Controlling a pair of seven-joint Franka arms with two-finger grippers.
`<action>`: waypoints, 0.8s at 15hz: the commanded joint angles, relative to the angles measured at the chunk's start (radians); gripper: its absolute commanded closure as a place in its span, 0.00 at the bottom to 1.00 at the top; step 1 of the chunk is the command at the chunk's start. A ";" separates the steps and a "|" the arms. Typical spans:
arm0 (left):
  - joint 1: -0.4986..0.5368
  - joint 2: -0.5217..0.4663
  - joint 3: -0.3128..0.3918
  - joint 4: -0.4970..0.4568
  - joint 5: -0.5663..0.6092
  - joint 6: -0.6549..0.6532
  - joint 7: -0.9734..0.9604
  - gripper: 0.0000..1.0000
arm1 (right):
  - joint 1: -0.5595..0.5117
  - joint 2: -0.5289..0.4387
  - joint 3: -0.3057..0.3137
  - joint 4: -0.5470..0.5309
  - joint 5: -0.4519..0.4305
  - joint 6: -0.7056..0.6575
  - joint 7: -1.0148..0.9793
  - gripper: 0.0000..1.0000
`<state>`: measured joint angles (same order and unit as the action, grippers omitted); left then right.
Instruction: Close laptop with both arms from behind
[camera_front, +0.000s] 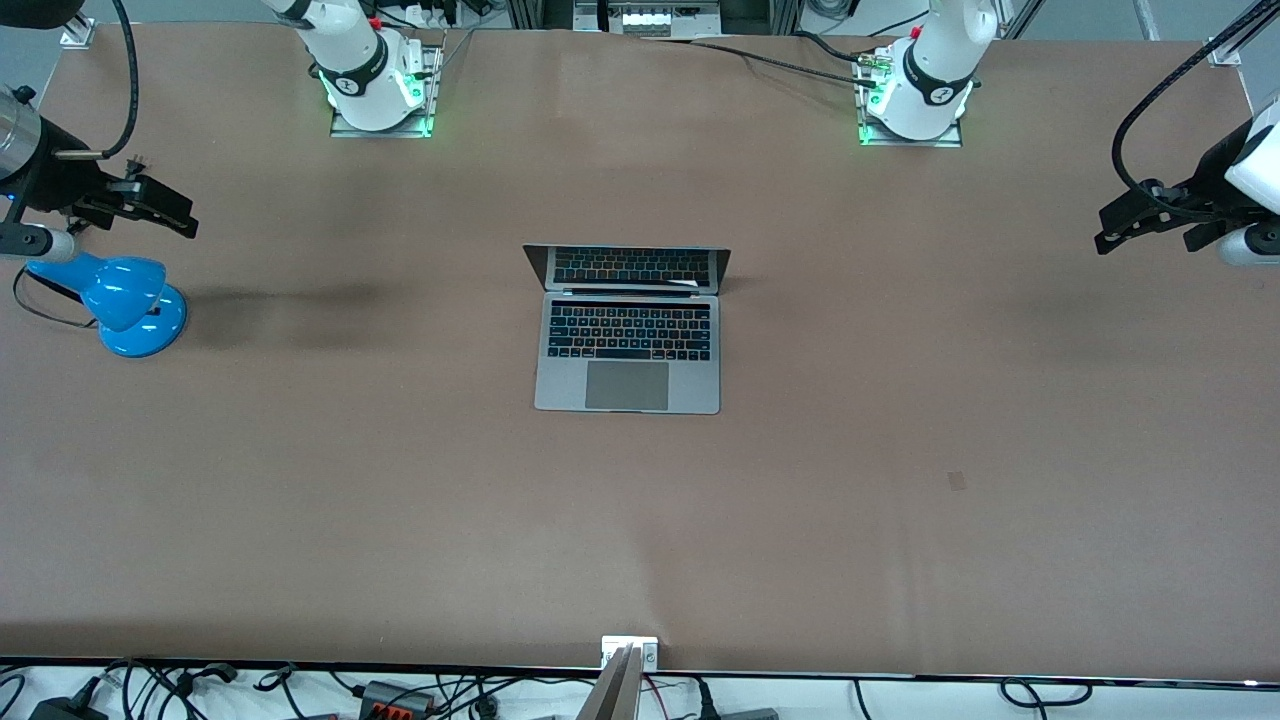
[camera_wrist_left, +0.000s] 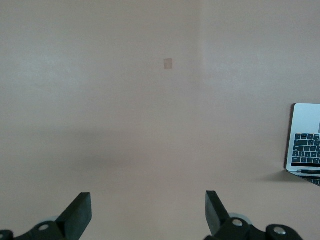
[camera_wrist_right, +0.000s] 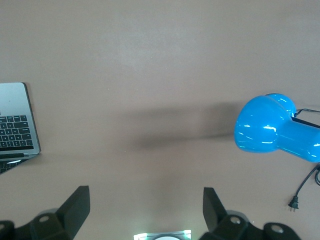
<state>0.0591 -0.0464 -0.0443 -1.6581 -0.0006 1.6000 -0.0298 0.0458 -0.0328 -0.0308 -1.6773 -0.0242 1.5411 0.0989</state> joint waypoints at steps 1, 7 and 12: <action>0.008 -0.013 -0.012 -0.003 0.004 0.006 0.019 0.00 | 0.008 -0.007 -0.001 -0.004 0.010 0.001 -0.011 0.00; 0.001 0.000 -0.012 0.011 0.007 0.001 0.010 0.00 | 0.045 -0.001 -0.001 0.001 0.007 -0.031 -0.015 0.00; 0.002 0.065 -0.012 0.075 0.005 -0.075 0.068 0.00 | 0.040 0.013 -0.003 0.040 0.013 -0.053 -0.027 0.00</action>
<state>0.0584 -0.0121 -0.0532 -1.6353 -0.0007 1.5745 -0.0203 0.0856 -0.0294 -0.0294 -1.6746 -0.0242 1.5056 0.0967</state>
